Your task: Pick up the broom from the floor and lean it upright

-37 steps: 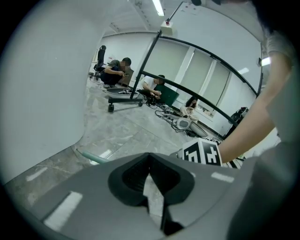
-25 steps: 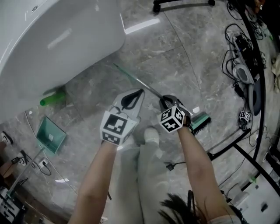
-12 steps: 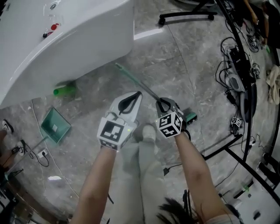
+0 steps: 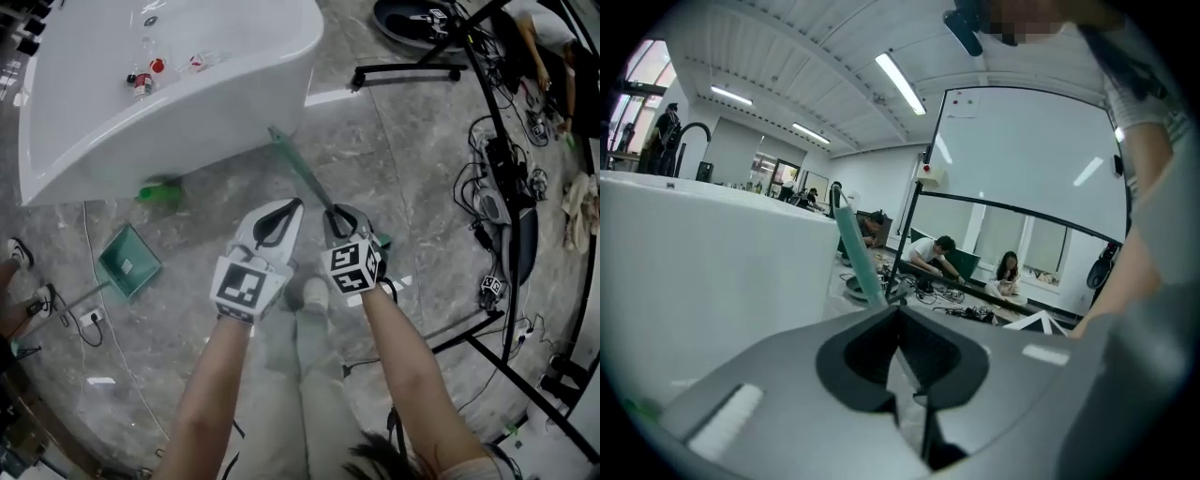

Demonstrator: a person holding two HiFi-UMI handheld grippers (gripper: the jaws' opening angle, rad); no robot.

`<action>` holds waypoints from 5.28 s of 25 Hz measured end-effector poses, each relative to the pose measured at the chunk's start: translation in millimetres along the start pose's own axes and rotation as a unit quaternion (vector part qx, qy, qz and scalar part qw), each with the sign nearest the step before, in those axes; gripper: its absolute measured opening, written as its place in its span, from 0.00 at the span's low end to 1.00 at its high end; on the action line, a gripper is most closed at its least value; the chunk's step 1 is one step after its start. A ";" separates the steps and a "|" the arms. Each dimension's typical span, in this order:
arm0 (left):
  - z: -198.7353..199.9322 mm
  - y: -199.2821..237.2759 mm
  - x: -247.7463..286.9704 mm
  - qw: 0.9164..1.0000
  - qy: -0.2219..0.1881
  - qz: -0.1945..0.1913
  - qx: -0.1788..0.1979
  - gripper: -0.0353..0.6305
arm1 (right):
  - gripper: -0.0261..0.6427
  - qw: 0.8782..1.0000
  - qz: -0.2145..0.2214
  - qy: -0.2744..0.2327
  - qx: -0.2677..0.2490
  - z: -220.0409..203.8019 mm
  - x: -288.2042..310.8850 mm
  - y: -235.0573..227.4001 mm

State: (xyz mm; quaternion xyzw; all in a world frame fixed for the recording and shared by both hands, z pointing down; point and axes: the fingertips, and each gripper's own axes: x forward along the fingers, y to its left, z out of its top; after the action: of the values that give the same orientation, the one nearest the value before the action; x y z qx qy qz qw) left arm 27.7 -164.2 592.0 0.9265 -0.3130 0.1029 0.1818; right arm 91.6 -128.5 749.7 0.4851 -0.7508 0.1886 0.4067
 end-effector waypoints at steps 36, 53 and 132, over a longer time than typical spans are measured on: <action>70.2 109.9 -48.4 0.991 -0.060 0.117 -0.031 0.05 | 0.16 0.999 -0.039 0.002 0.022 175.3 72.9 -6.6; 70.5 117.2 -52.7 0.990 -0.061 0.119 -0.036 0.05 | 0.17 0.999 -0.044 0.008 -0.001 179.2 84.9 -10.5; 378.8 -76.5 -125.9 0.974 -0.174 0.056 0.133 0.05 | 0.04 0.929 0.084 -0.360 0.001 397.7 -387.4 -19.1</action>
State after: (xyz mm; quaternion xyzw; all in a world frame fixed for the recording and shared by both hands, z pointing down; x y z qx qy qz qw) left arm 5.4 -191.5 187.1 0.9268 -0.3753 -0.0097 -0.0063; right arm 15.3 -184.1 202.3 0.4564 -0.8844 0.0356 0.0911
